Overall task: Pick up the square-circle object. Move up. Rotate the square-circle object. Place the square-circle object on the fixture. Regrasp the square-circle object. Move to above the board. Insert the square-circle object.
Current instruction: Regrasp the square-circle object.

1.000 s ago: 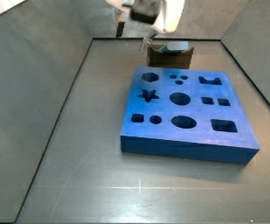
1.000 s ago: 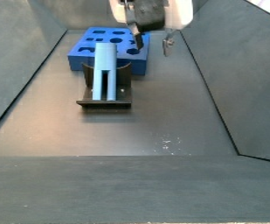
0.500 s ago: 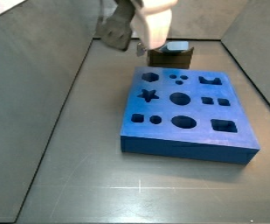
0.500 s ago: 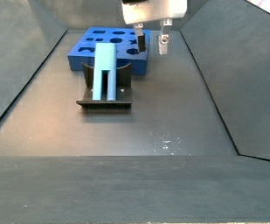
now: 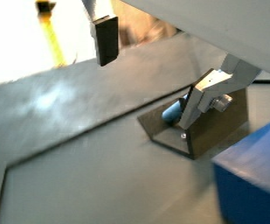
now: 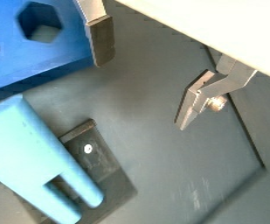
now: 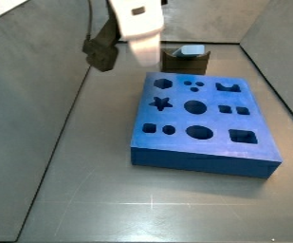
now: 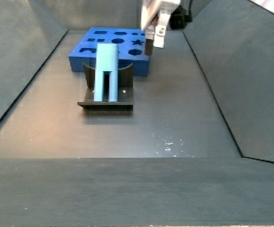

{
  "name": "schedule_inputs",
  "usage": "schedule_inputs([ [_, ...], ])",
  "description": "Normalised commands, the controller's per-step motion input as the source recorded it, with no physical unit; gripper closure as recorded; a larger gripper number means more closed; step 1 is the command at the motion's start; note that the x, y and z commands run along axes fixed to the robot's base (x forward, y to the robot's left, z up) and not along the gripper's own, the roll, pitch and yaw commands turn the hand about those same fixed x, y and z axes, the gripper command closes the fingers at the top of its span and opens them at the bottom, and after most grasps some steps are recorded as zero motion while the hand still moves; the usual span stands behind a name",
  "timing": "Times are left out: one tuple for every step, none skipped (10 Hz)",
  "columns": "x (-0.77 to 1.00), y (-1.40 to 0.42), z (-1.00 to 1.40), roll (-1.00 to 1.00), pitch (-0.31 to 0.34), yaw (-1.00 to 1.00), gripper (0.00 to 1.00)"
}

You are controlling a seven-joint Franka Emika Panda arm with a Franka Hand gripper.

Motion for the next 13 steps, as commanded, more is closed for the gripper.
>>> schedule_inputs([
  [0.02, -0.01, -0.05, 0.73, 0.568, -0.68, 0.0],
  [0.03, -0.02, -0.05, 0.59, 0.645, -0.52, 0.0],
  [0.06, -0.01, -0.03, 0.4, 0.708, -0.21, 0.0],
  [0.07, -0.02, -0.03, 0.31, 0.695, -0.02, 0.0],
  [0.07, -0.04, -0.02, 0.24, 0.65, 0.2, 0.0],
  [0.07, -0.05, -0.01, 0.21, 0.615, 0.27, 0.0],
  [0.08, -0.05, 0.0, 0.17, 0.487, 0.39, 0.0],
  [0.07, -0.04, -0.01, 0.15, 0.369, 0.44, 0.0],
  [0.07, -0.04, -0.01, 0.13, 0.249, 0.46, 0.0],
  [0.06, -0.04, -0.01, 0.1, 0.114, 0.44, 0.0],
  [0.06, -0.04, 0.0, 0.08, 0.029, 0.4, 0.0],
  [0.05, -0.04, -0.01, 0.08, -0.039, 0.36, 0.0],
  [0.04, -0.05, -0.01, 0.08, -0.091, 0.28, 0.0],
])
